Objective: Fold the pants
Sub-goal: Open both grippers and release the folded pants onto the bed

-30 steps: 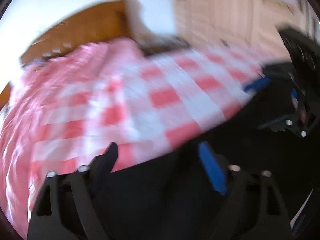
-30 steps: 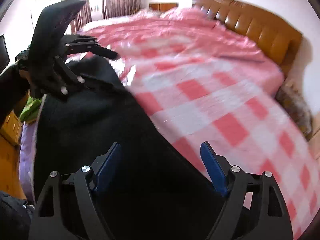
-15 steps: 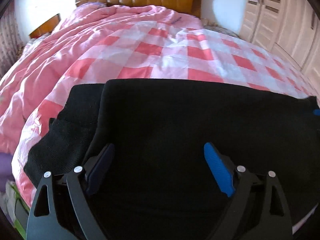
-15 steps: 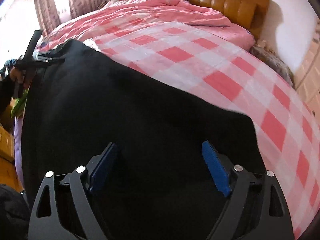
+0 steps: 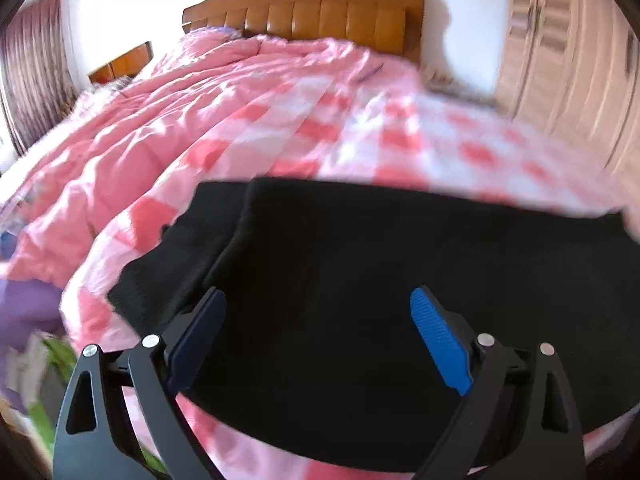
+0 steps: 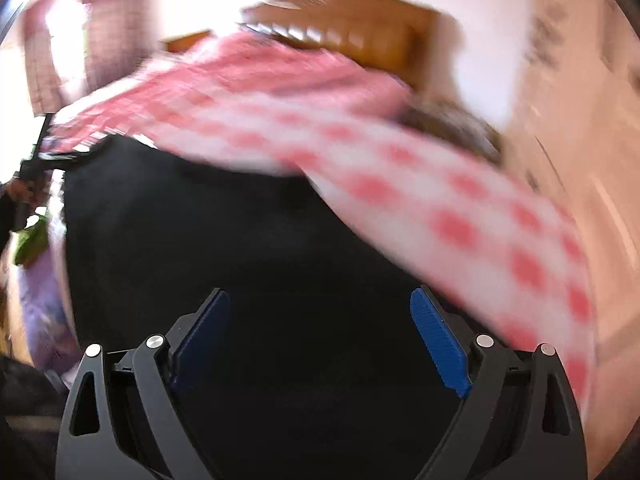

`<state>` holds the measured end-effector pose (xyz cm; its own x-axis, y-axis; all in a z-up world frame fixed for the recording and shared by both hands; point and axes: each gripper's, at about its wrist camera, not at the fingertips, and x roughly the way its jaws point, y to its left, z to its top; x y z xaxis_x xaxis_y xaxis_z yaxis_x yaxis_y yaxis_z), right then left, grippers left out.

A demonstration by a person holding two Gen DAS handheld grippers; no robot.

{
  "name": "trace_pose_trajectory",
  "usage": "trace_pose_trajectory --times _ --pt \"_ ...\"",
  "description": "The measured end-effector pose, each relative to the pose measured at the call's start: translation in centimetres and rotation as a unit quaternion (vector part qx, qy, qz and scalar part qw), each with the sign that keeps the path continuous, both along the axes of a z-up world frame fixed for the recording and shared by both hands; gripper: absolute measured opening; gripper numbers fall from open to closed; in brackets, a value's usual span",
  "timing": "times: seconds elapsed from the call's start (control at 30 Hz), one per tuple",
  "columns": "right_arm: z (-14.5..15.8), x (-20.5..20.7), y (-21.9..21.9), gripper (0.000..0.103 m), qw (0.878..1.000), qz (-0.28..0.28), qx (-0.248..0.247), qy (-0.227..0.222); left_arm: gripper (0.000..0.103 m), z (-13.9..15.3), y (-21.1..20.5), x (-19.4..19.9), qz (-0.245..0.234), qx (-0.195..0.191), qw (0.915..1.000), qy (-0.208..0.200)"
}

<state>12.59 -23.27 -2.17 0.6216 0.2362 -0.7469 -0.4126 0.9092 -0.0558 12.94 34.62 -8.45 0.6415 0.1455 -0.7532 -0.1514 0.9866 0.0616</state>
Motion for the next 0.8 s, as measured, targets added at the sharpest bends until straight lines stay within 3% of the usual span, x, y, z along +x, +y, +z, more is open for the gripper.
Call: trace_pose_trajectory --times 0.1,0.13,0.2,0.27,0.57,0.67,0.8 --pt "-3.4 -1.9 -4.9 0.089 0.996 -0.071 -0.018 0.056 0.097 -1.8 0.4 0.4 -0.004 0.017 0.9998 0.010" --pt "-4.2 -2.9 -5.9 0.089 0.996 -0.062 -0.012 0.058 0.098 -2.1 0.3 0.5 -0.003 0.027 0.9996 0.012" --pt "-4.7 -4.3 -6.5 0.089 0.997 -0.058 -0.043 0.039 0.100 -2.5 0.2 1.1 0.012 0.030 0.9992 0.021" --pt "-4.8 -4.3 -8.2 0.089 0.995 -0.082 -0.018 0.052 0.102 -2.6 0.3 1.4 0.025 0.028 0.9990 0.025" --pt "-5.0 -6.4 -11.8 0.089 0.995 -0.090 -0.032 0.036 0.102 -2.7 -3.2 1.1 0.000 0.054 0.9983 0.022" --pt "-4.9 -5.9 -11.7 0.092 0.994 -0.094 -0.041 0.029 0.102 -2.7 -2.4 1.8 0.014 0.030 0.9991 0.026" --pt "-4.9 -5.5 -12.1 0.092 0.995 -0.094 -0.041 0.010 0.102 -2.7 -2.7 1.9 0.021 0.040 0.9988 0.020"
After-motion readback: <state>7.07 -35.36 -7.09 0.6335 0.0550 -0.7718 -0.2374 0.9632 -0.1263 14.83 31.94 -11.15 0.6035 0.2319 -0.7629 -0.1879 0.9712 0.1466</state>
